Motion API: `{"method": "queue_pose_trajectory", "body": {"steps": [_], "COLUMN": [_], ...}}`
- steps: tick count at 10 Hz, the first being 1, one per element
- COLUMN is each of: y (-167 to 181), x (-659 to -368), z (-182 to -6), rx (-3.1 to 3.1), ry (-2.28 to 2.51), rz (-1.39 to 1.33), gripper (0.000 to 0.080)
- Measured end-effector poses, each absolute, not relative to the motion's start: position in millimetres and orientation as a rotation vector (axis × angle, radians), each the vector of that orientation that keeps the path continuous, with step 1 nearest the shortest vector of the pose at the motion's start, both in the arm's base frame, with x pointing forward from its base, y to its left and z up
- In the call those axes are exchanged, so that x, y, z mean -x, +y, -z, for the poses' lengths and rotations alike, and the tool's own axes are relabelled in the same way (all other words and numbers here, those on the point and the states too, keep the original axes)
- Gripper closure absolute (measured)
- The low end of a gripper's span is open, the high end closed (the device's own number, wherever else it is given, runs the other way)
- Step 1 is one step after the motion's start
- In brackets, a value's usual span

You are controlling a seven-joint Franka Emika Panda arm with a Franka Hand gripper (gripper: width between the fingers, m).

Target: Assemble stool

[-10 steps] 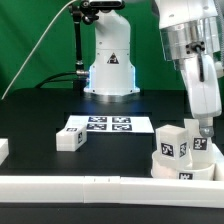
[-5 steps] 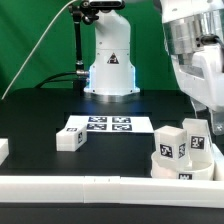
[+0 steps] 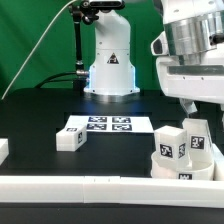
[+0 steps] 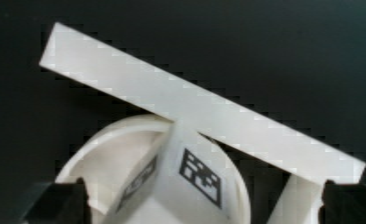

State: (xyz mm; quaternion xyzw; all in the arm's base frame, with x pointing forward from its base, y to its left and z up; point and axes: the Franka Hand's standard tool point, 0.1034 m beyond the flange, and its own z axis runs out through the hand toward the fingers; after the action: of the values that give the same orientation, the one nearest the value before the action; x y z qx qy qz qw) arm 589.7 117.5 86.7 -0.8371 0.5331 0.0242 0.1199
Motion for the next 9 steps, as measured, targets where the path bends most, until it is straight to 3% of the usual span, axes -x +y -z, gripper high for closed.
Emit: {"method": "queue_pose_trajectory", "body": {"steps": [2, 9], "y": [120, 121], "x": [-582, -572], "z": [-95.5, -95.9], "rx": [2.534, 2.851], "ry": [1.396, 0.671], "rz": [-0.044, 0.044], "gripper": [0.0150, 0.0151]}}
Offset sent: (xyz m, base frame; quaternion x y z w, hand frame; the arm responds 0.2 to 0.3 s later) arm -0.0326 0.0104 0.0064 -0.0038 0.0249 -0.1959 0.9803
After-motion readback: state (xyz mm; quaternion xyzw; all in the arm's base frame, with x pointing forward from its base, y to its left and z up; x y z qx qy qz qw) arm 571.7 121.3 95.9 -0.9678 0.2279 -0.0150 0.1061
